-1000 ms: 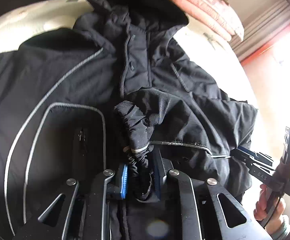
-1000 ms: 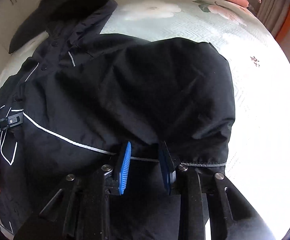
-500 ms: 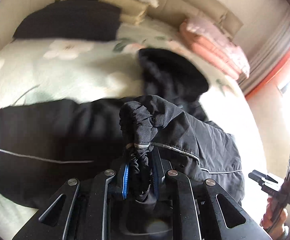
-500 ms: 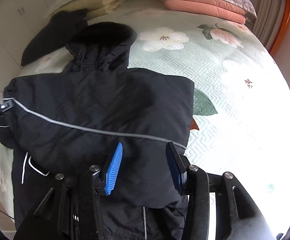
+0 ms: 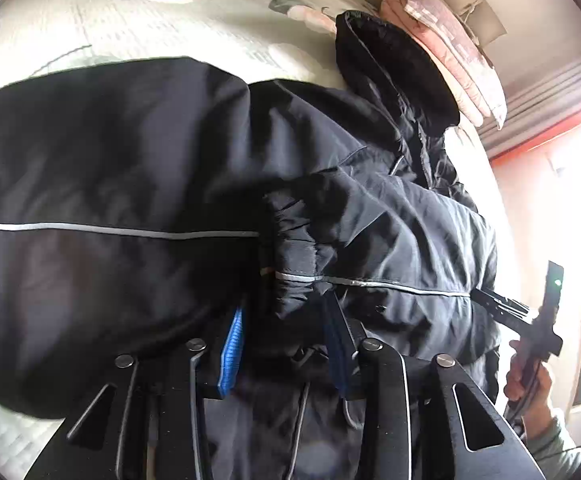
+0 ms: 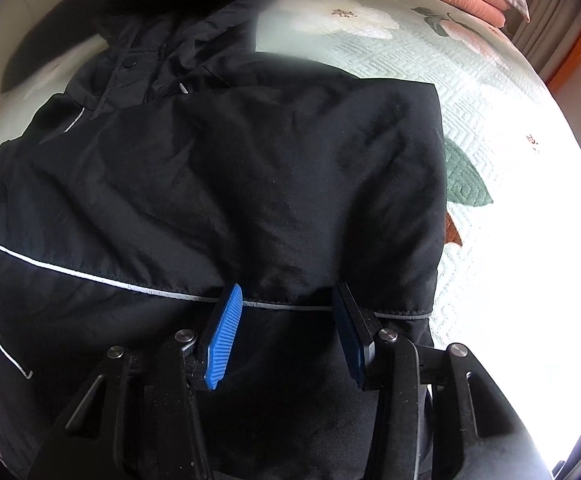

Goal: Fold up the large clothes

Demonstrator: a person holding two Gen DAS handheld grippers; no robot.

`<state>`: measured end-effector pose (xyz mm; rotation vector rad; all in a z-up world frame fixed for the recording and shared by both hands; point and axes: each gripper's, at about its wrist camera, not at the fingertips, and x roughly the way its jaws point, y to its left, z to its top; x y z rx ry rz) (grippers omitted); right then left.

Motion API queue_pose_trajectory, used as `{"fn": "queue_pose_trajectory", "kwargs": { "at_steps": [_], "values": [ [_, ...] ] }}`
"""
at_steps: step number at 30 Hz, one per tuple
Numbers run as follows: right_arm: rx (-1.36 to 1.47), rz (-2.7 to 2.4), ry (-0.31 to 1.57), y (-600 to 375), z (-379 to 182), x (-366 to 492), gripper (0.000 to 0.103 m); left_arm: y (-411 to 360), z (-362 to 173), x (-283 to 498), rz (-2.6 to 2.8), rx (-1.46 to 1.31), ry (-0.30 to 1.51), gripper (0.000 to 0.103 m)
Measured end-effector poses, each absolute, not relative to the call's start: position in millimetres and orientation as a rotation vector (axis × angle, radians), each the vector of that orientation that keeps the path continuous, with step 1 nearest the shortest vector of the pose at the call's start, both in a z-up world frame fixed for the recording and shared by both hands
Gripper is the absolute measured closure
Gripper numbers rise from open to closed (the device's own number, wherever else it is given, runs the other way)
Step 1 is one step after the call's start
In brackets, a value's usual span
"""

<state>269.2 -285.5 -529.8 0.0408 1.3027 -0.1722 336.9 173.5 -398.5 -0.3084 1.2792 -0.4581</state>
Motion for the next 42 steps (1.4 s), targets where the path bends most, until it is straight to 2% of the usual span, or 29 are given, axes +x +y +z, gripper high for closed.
{"fn": "queue_pose_trajectory", "kwargs": {
  "at_steps": [4, 5, 6, 9, 11, 14, 18, 24, 28, 33, 42],
  "values": [
    [0.021, -0.123, 1.249, -261.1, -500.0, 284.8, 0.051, 160.7, -344.6, 321.3, -0.453, -0.133, 1.157, 0.062],
    [0.028, -0.095, 1.232, -252.5, -492.2, 288.1, 0.049, 156.7, -334.3, 319.9, -0.450, -0.110, 1.135, 0.058],
    [0.036, -0.062, 1.218, -242.3, -485.6, 292.4, 0.047, 148.7, -321.9, 319.4, -0.439, -0.077, 1.113, 0.050],
    [0.046, 0.000, 1.194, -215.8, -479.1, 303.6, 0.047, 113.2, -307.8, 314.8, -0.518, -0.054, 1.067, 0.040],
    [0.044, 0.027, 1.195, -200.3, -482.4, 309.2, 0.047, 81.6, -317.1, 318.4, -0.570, -0.062, 1.094, 0.039],
    [0.010, 0.014, 1.218, -183.0, -494.1, 311.1, 0.047, 30.9, -360.3, 325.5, -0.582, -0.041, 1.205, 0.039],
    [-0.015, -0.012, 1.332, -183.2, -534.8, 308.4, 0.045, 20.8, -411.0, 332.8, -0.381, 0.024, 1.272, 0.041],
    [0.001, 0.027, 1.298, -183.0, -540.5, 310.9, 0.033, 21.9, -414.4, 333.3, -0.345, -0.012, 1.260, 0.040],
    [-0.029, 0.048, 1.300, -191.3, -534.2, 312.7, 0.030, 39.8, -389.4, 319.0, -0.334, -0.108, 1.258, 0.040],
    [-0.026, 0.114, 1.240, -196.8, -496.0, 278.5, 0.030, 90.8, -352.7, 267.3, -0.275, -0.225, 1.229, 0.040],
    [0.044, 0.251, 1.342, -145.7, -482.6, 217.8, 0.030, 247.2, -340.0, 202.0, -0.001, -0.440, 1.141, 0.040]
  ]
}}
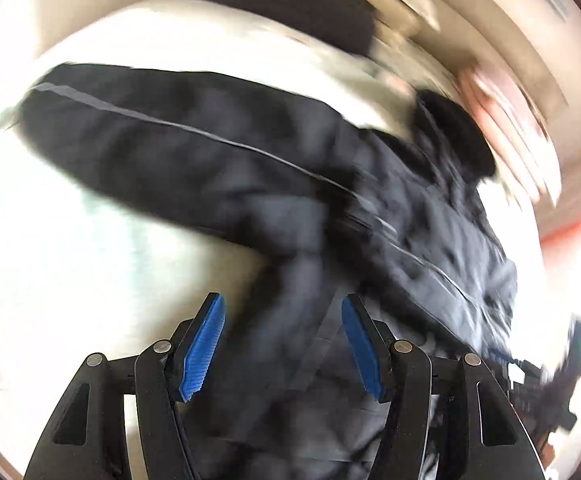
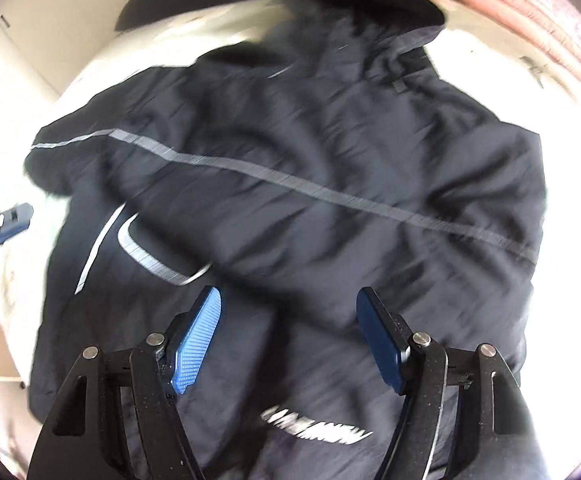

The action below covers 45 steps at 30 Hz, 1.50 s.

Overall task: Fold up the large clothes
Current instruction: 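Carry the held sleeve with the left tool across the jacket body and release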

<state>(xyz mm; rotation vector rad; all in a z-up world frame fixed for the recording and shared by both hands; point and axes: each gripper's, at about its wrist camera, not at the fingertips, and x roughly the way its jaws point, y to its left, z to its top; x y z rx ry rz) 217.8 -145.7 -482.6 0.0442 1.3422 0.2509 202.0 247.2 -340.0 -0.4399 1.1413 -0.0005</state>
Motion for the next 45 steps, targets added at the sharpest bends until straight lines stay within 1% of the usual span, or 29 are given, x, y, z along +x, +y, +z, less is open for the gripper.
{"fn": "queue_pose_trajectory", "kwargs": {
  "at_steps": [2, 7, 12, 16, 19, 22, 26, 27, 29, 33, 34, 35, 36, 37, 39, 41, 45],
  "values": [
    [0.073, 0.271, 1.368, -127.5, -485.3, 211.2, 0.030, 291.1, -341.1, 197.0, 0.061, -0.505, 1.113, 0.040],
    [0.019, 0.276, 1.371, -75.4, -481.1, 208.6, 0.030, 394.8, -338.8, 208.7, 0.218, -0.590, 1.044, 0.040],
    [0.021, 0.277, 1.371, -27.4, -481.9, 225.6, 0.030, 495.4, -345.6, 252.9, 0.295, -0.628, 0.995, 0.040],
    [0.050, 0.278, 1.375, 2.6, -485.0, 241.2, 0.030, 549.8, -360.4, 282.7, 0.333, -0.651, 0.971, 0.040],
    [0.101, 0.284, 1.394, 15.5, -488.9, 246.8, 0.030, 576.4, -370.4, 297.3, 0.384, -0.638, 0.957, 0.040],
    [0.073, 0.278, 1.395, 28.5, -488.7, 247.5, 0.030, 593.9, -388.4, 311.2, 0.317, -0.727, 0.966, 0.040],
    [0.060, 0.296, 1.411, 41.2, -489.9, 246.6, 0.030, 608.1, -429.9, 331.1, 0.307, -0.831, 1.075, 0.040],
    [0.054, 0.297, 1.415, 44.0, -494.0, 251.6, 0.030, 609.7, -438.0, 332.8, 0.287, -0.869, 1.086, 0.038],
    [0.034, 0.291, 1.421, 47.0, -495.2, 251.7, 0.030, 609.5, -437.0, 332.7, 0.261, -0.874, 1.031, 0.033],
    [0.037, 0.274, 1.427, 52.6, -498.4, 255.7, 0.030, 602.8, -438.6, 340.7, 0.261, -0.842, 1.018, 0.035],
    [0.037, 0.267, 1.428, 51.4, -497.8, 255.0, 0.030, 600.1, -437.8, 341.1, 0.265, -0.829, 1.015, 0.038],
    [0.038, 0.259, 1.429, 51.6, -498.5, 256.1, 0.030, 596.1, -435.9, 338.5, 0.256, -0.818, 1.010, 0.055],
    [0.042, 0.254, 1.431, 50.9, -499.6, 257.3, 0.030, 592.8, -436.8, 341.8, 0.235, -0.810, 1.018, 0.063],
    [0.047, 0.250, 1.430, 47.6, -499.4, 255.5, 0.030, 589.7, -436.4, 342.6, 0.240, -0.792, 1.024, 0.064],
    [0.052, 0.246, 1.425, 42.8, -496.9, 254.3, 0.030, 583.4, -430.1, 342.5, 0.239, -0.753, 1.003, 0.081],
    [0.054, 0.242, 1.415, 37.4, -493.7, 252.7, 0.030, 577.2, -419.3, 341.9, 0.232, -0.709, 0.983, 0.084],
    [0.066, 0.247, 1.391, 27.4, -488.3, 250.8, 0.030, 545.6, -378.7, 327.6, 0.211, -0.556, 0.931, 0.085]
  ]
}}
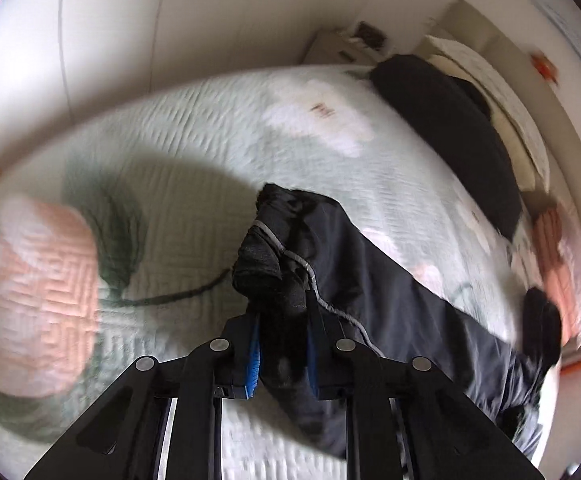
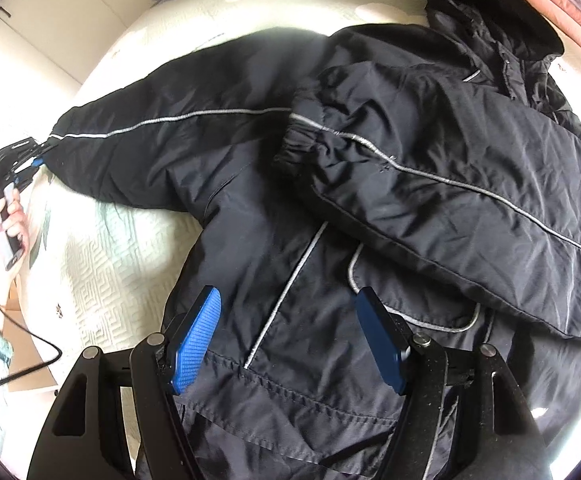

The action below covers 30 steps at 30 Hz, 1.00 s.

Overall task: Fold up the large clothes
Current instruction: 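Carry the held sleeve with the left tool across the jacket body and release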

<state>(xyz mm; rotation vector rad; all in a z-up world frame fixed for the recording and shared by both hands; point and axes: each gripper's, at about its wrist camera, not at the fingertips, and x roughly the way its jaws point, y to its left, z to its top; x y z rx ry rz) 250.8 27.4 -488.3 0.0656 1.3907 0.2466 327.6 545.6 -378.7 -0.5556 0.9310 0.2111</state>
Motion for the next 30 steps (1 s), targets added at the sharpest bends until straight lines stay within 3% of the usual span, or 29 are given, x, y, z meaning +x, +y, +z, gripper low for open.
{"fn": "queue_pose_trajectory", "kwargs": {
  "at_steps": [7, 15, 23, 30],
  "values": [
    [0.081, 0.270, 1.351, 0.6, -469.5, 242.9, 0.030, 447.9, -304.2, 293.7, 0.018, -0.372, 0.833, 0.088],
    [0.056, 0.274, 1.270, -40.6, -433.8, 216.1, 0.030, 303.4, -256.8, 272.1, -0.226, -0.244, 0.769, 0.089],
    [0.048, 0.215, 1.258, -97.0, -426.7, 195.4, 0.030, 173.3, -259.3, 262.5, -0.463, -0.237, 0.802, 0.089],
    [0.098, 0.170, 1.276, -144.8, -438.5, 182.8, 0.030, 76.4, -307.2, 264.3, -0.561, -0.196, 0.917, 0.089]
  ]
}}
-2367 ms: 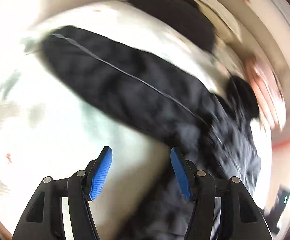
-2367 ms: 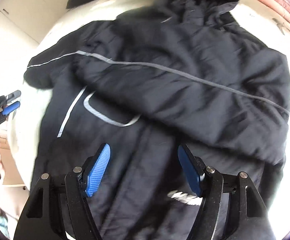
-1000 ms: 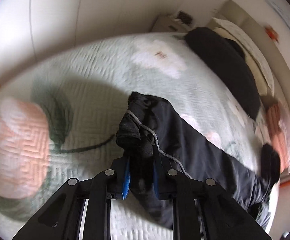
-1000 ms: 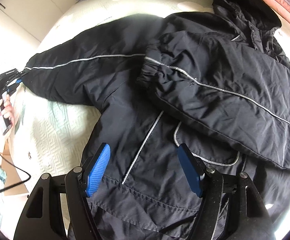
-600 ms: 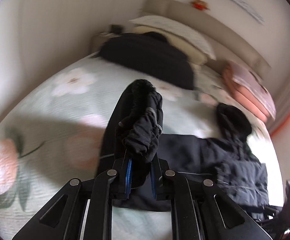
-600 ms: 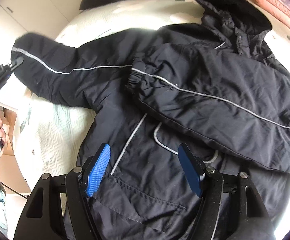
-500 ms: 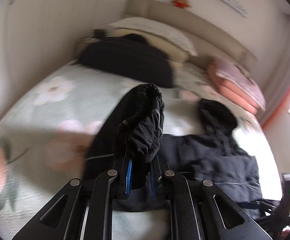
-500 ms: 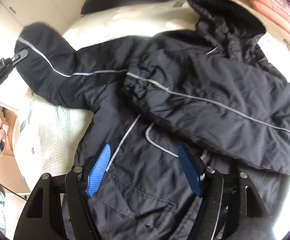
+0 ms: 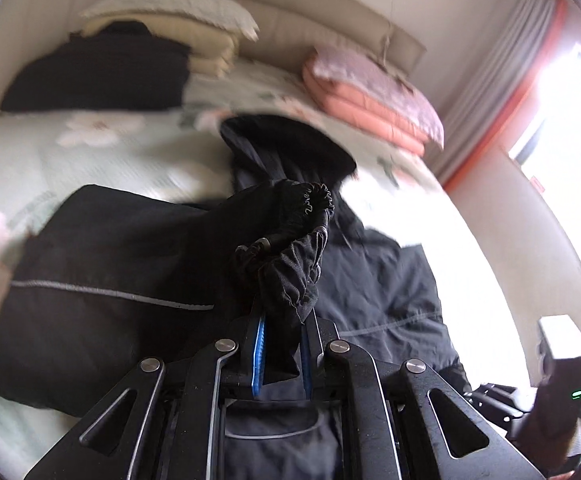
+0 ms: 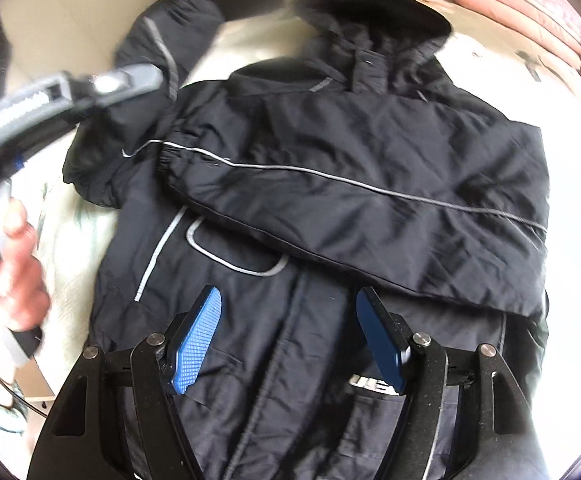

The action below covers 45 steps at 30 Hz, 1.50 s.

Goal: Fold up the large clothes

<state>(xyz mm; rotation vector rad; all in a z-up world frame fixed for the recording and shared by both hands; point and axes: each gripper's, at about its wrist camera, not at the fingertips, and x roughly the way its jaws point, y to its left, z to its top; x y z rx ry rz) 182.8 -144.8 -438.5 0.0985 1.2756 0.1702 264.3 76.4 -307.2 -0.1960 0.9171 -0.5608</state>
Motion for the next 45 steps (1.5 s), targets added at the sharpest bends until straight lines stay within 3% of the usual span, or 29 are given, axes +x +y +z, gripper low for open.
{"fn": "queue_pose_trajectory", "kwargs": {
  "at_steps": [5, 9, 15, 21, 30, 32, 34, 39, 45],
  "values": [
    [0.128, 0.147, 1.291, -167.2, -447.8, 182.3, 0.030, 41.1, -351.5, 269.0, -0.562, -0.153, 1.052, 0.078],
    [0.134, 0.139, 1.287, -177.9, -450.0, 185.9, 0.030, 42.7, -382.6, 274.2, -0.670, -0.333, 1.206, 0.049],
    [0.159, 0.144, 1.258, -186.1, -445.8, 203.8, 0.030, 53.7, -375.1, 261.7, -0.670, -0.355, 1.222, 0.048],
    [0.272, 0.214, 1.167, -161.1, -450.1, 245.5, 0.030, 88.8, -329.5, 244.2, -0.652, -0.352, 1.143, 0.047],
    [0.443, 0.288, 1.247, -146.8, -501.3, 289.0, 0.030, 147.8, -317.9, 249.4, -0.483, -0.280, 1.077, 0.047],
    [0.484, 0.299, 1.273, -144.6, -512.1, 294.8, 0.033, 155.4, -320.9, 252.7, -0.463, -0.294, 1.086, 0.047],
    [0.520, 0.325, 1.272, -143.4, -515.9, 298.2, 0.054, 161.6, -324.1, 255.8, -0.446, -0.318, 1.086, 0.047],
    [0.440, 0.296, 1.201, -139.9, -487.0, 285.7, 0.076, 166.5, -320.6, 263.0, -0.405, -0.295, 1.064, 0.047],
    [0.412, 0.151, 1.067, -184.4, -422.1, 254.9, 0.079, 152.6, -304.5, 275.0, -0.430, -0.257, 1.020, 0.047]
  ]
}}
